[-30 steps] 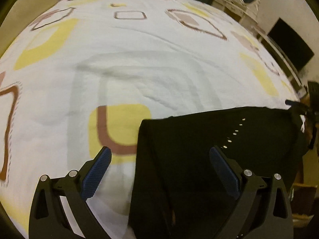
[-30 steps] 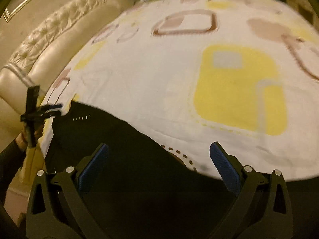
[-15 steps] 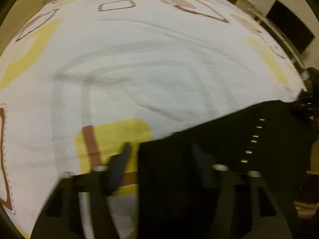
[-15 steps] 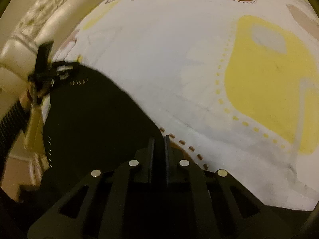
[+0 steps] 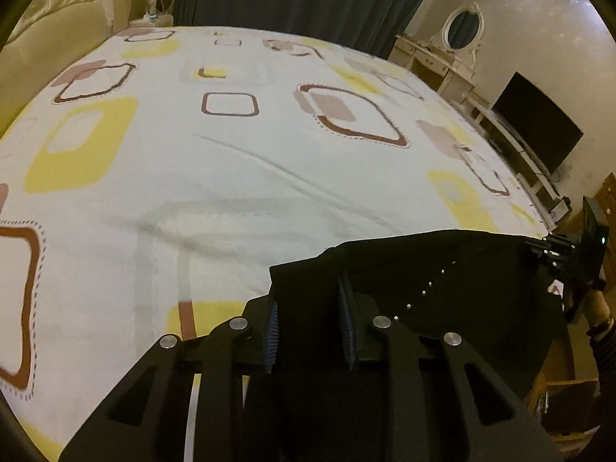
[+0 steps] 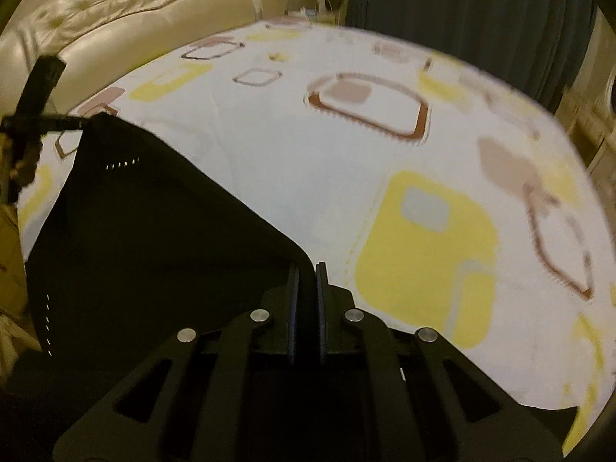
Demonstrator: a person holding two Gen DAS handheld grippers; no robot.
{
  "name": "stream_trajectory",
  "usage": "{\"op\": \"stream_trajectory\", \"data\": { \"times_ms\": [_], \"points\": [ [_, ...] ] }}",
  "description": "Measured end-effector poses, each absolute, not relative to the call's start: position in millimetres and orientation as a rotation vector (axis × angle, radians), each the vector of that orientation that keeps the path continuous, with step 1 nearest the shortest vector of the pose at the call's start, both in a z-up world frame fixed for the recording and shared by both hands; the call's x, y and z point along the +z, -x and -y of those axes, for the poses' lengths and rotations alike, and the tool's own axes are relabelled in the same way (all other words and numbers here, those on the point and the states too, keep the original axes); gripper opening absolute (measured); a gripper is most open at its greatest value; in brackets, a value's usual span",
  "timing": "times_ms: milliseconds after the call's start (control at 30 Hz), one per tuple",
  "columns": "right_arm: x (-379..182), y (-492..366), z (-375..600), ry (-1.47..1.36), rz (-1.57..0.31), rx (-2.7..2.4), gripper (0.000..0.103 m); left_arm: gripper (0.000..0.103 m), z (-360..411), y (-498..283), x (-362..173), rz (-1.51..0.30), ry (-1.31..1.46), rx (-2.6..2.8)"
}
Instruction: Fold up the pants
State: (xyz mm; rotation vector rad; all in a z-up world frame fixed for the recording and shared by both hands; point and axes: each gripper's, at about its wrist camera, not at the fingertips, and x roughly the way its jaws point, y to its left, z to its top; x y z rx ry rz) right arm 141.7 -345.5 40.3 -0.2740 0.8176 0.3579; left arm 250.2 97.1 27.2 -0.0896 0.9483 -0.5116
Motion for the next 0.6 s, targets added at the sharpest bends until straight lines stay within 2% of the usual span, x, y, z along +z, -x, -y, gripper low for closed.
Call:
{"op": "stream_trajectory", "data": {
  "times_ms": [267, 500, 567, 600],
  "points": [
    [41.9, -31.4, 330.0, 0.299, -0.719, 0.369, 0.007, 0.026, -107.2, -170.3, 38.9, -0.906, 0.141, -0.522],
    [8.0, 30.4, 315.8, 0.311, -0.738, 0.391, 0.007, 0.026, -126.4, -102.1, 16.1, -0.940, 0.167, -0.485],
    [-4.4, 43.1, 312.8, 0.327, -0.755, 0.389, 0.007, 0.012, -132.6, -88.5, 2.3, -0.968, 0.190, -0.456],
    [-9.9, 48.9, 311.2, 0.338, -0.758, 0.389, 0.007, 0.011, -134.5, -85.2, -2.1, -0.981, 0.203, -0.455]
  ]
}}
